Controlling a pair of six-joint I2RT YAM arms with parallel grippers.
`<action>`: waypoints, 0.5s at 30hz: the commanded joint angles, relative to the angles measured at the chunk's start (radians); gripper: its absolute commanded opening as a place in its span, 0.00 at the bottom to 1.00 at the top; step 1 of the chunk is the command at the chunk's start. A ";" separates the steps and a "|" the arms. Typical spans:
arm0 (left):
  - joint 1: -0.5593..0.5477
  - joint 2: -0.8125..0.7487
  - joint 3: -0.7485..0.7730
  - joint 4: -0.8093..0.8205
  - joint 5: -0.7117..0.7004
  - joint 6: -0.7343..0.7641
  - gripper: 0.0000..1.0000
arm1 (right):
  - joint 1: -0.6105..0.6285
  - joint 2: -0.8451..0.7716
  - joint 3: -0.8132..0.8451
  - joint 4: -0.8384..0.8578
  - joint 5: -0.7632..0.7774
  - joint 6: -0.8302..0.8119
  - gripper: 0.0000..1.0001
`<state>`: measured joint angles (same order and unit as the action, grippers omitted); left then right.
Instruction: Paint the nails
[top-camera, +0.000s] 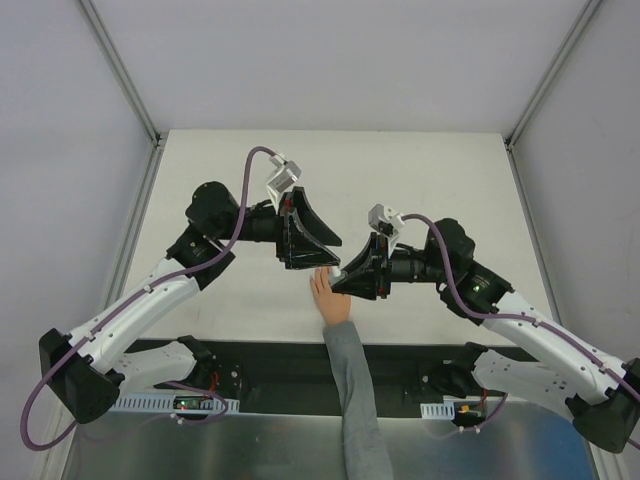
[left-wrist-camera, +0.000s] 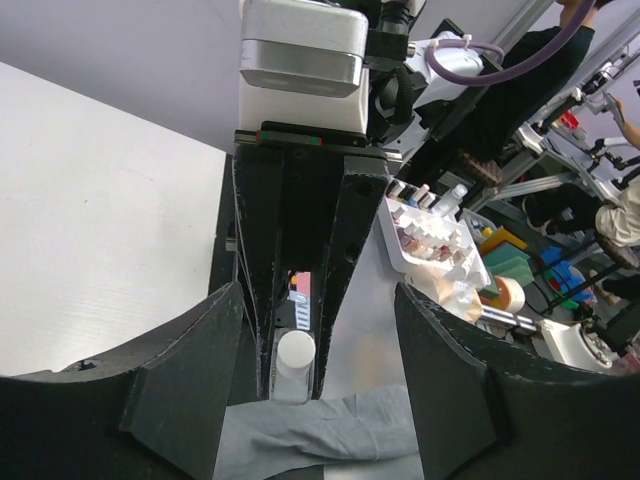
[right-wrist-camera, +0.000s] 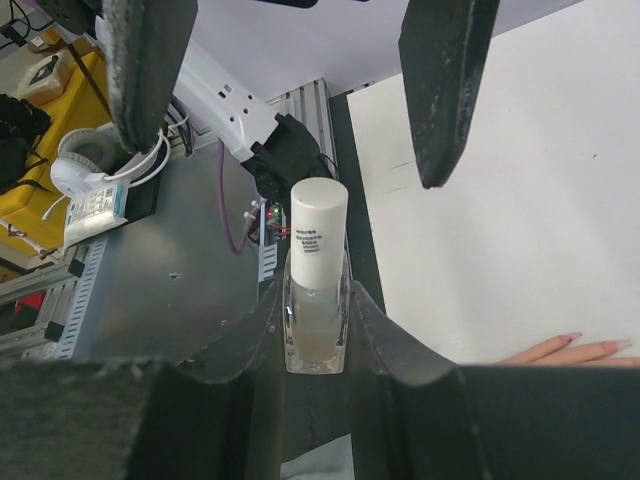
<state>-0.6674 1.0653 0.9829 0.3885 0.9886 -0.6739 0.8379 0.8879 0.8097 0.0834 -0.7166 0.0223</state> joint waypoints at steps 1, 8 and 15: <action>-0.006 0.010 0.040 0.092 0.064 -0.029 0.59 | 0.003 -0.035 0.059 0.036 -0.009 -0.016 0.00; -0.008 0.045 0.043 0.093 0.096 -0.019 0.55 | 0.003 -0.040 0.078 0.046 0.038 -0.045 0.01; -0.029 0.045 0.048 0.092 0.088 -0.012 0.43 | 0.003 -0.037 0.082 0.046 0.092 -0.041 0.00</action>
<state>-0.6750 1.1164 0.9890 0.4152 1.0462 -0.6937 0.8379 0.8650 0.8433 0.0750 -0.6651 -0.0040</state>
